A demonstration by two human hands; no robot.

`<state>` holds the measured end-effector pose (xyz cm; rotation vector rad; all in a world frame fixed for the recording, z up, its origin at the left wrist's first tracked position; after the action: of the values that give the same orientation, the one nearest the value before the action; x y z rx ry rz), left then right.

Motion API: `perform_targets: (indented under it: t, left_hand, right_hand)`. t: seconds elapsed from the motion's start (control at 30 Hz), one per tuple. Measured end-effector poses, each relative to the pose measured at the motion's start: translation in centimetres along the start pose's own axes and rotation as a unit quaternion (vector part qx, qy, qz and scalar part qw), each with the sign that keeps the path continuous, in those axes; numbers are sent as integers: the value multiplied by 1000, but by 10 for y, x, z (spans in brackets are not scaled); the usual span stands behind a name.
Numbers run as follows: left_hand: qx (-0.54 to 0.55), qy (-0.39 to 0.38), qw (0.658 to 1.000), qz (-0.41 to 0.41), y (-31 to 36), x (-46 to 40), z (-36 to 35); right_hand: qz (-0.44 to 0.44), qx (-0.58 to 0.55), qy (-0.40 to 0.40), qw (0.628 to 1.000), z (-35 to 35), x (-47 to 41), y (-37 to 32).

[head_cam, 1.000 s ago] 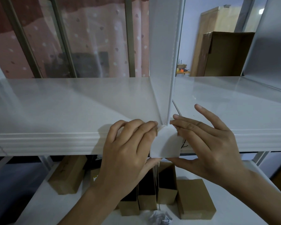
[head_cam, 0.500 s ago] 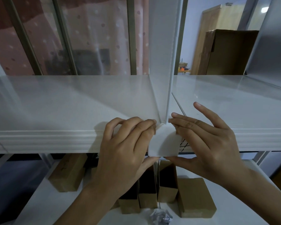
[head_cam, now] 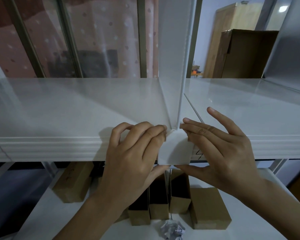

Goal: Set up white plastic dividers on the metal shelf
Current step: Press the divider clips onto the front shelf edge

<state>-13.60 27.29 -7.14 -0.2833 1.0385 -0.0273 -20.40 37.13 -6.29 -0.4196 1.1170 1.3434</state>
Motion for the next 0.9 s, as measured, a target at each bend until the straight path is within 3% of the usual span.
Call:
perform_targets:
  t: [0.9]
  left_hand:
    - [-25,-5,1000,10,-24,10,11]
  right_hand:
    - [1,-16,13,1000,-11,-15,-19]
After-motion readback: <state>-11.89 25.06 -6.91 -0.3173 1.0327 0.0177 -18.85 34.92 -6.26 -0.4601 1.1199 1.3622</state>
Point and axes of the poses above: each hand's wrist, its own x-axis away from the middle knuckle, its own z-axis out of the back of the hand, y = z × x, the point moved 9 cm from there along -x, towards the middle knuckle, and after that the axes turned 4 degrees about -x, right-handed, at the moved point
